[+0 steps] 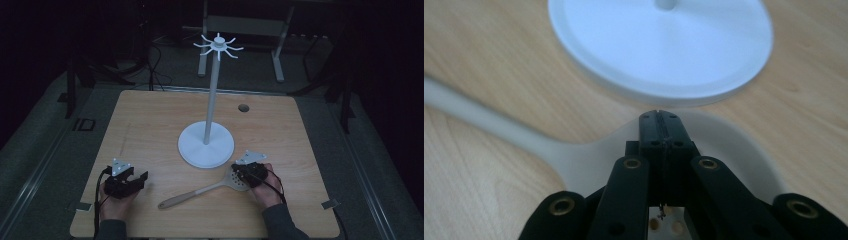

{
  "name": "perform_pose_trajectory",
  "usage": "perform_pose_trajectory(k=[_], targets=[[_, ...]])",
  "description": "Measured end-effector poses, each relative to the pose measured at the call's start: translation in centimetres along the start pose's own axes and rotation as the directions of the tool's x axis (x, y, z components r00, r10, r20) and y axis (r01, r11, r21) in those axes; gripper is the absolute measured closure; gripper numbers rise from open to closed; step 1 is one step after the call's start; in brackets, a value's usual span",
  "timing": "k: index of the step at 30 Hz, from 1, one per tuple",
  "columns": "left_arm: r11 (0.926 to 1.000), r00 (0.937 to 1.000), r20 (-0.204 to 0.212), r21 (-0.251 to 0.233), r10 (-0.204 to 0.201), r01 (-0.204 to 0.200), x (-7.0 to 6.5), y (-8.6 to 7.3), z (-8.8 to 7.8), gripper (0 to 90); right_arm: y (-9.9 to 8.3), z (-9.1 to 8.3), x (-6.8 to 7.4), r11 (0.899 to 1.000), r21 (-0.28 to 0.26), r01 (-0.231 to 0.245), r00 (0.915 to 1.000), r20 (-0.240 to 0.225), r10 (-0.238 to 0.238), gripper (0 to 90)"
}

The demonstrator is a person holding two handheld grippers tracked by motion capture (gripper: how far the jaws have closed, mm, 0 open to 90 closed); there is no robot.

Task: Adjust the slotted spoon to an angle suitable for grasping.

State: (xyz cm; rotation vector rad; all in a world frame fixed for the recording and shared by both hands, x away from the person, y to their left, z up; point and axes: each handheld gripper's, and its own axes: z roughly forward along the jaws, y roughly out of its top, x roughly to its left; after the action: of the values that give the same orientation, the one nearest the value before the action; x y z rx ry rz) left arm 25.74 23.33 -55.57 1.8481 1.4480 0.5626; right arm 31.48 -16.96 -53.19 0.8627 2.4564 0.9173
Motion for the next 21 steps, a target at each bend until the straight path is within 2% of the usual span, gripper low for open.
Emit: perform_pose_trajectory(k=[4,8,9,12,21], targets=[[1.0,1.0,0.0,0.001,0.001,-0.001,-0.1,0.0,0.1,41.1,-0.3,0.6,0.5,0.999,0.041,0.031,0.9993,-0.02,-0.031,89.8],[1.0,1.0,-0.002,0.003,0.002,-0.002,-0.1,0.0,0.1,41.1,-0.7,1.1,0.8,0.996,0.076,0.041,0.9991,-0.012,-0.04,89.8],[1.0,1.0,-0.003,0.002,0.002,-0.002,-0.1,0.0,0.1,41.1,-0.9,1.1,0.7,0.996,0.08,0.031,0.9994,-0.014,-0.03,89.9],[1.0,1.0,-0.004,0.005,0.008,-0.008,0.0,0.0,0.1,41.1,-1.1,1.0,0.5,0.997,0.069,0.018,0.9996,-0.022,-0.017,89.9],[1.0,1.0,-0.007,0.007,0.006,-0.006,0.0,0.0,0.0,41.1,-1.8,-0.1,-0.1,0.999,0.043,-0.009,1.0,-0.003,0.009,90.0]])
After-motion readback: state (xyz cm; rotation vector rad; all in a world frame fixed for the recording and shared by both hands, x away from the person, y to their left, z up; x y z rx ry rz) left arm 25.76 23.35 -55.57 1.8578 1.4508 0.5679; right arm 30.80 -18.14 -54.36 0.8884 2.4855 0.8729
